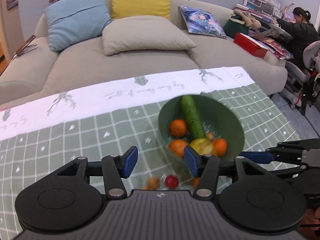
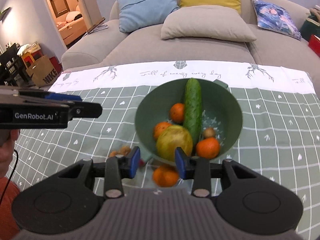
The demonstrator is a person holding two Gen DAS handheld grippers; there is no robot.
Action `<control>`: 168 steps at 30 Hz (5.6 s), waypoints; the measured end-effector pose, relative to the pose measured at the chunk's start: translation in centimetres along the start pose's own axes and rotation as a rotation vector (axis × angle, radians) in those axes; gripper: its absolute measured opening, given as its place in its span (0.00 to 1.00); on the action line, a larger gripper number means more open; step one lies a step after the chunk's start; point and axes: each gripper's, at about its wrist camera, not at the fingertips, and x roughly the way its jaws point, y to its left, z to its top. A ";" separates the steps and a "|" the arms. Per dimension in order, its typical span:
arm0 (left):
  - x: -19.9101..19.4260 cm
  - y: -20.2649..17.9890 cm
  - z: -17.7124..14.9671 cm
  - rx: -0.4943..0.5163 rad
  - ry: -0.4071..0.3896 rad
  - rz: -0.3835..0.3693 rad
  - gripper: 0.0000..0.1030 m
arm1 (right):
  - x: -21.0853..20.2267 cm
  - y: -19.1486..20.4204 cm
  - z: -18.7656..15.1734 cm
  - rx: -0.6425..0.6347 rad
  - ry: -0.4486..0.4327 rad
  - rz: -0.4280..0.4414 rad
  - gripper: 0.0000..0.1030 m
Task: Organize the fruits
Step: 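Open both tools to release the brown fruit and orange into the colander, then withdraw both tools from the colander toward the remaining fruits, then grasp a brown fruit with the left tool while the right tool grasps an orange, then lift and carry the brown fruit and orange over the colander with both tools, then open both tools to drop the brown fruit and orange into the colander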
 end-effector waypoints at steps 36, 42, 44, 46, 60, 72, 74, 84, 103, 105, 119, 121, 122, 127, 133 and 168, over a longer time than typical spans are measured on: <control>3.0 1.6 -11.9 -0.069 0.018 0.085 0.52 | 4.2 2.3 -8.1 0.028 0.005 -0.115 0.40; 4.8 2.1 -11.0 -0.067 0.016 0.097 0.50 | 5.4 1.8 -7.4 0.033 -0.003 -0.130 0.40; 5.4 2.1 -10.6 -0.063 0.016 0.095 0.50 | 5.9 1.7 -7.2 0.032 -0.002 -0.134 0.41; 6.0 1.9 -10.4 -0.051 0.017 0.092 0.50 | 6.4 1.5 -7.1 0.030 0.001 -0.139 0.46; 8.8 1.3 -9.7 -0.027 0.052 0.089 0.45 | 8.7 0.9 -6.8 0.007 0.013 -0.155 0.51; 9.7 1.6 -9.0 -0.033 0.066 0.072 0.30 | 9.8 0.8 -6.5 -0.014 0.023 -0.146 0.42; 9.7 1.6 -9.0 -0.036 0.067 0.067 0.28 | 9.8 0.7 -6.6 -0.011 0.024 -0.149 0.41; 8.2 1.6 -8.9 -0.046 0.080 0.066 0.26 | 8.9 0.8 -6.6 -0.015 0.037 -0.135 0.40; 0.6 0.5 -7.3 -0.105 0.049 -0.029 0.26 | 1.3 3.0 -5.9 -0.140 -0.020 -0.071 0.39; 0.3 0.2 -6.6 -0.101 0.038 -0.043 0.26 | 0.6 2.7 -5.6 -0.158 -0.025 -0.077 0.39; 3.0 -2.6 -0.3 -0.029 0.008 -0.099 0.26 | -0.3 -0.2 -0.7 -0.376 -0.045 -0.149 0.39; 3.9 -2.9 0.6 -0.020 0.013 -0.108 0.26 | 0.2 -0.8 0.2 -0.406 -0.043 -0.155 0.39; 4.3 -3.1 0.9 -0.017 0.017 -0.110 0.26 | 0.5 -1.1 0.6 -0.422 -0.039 -0.157 0.39; 7.1 -3.7 2.4 0.014 0.042 -0.102 0.26 | 3.0 -2.7 2.4 -0.505 -0.004 -0.157 0.39; 10.0 -4.1 3.0 0.070 0.072 -0.077 0.26 | 6.5 -4.7 4.2 -0.581 0.055 -0.130 0.39; 16.3 -4.9 3.1 0.191 0.187 -0.059 0.36 | 14.5 -6.7 5.9 -0.706 0.187 -0.113 0.41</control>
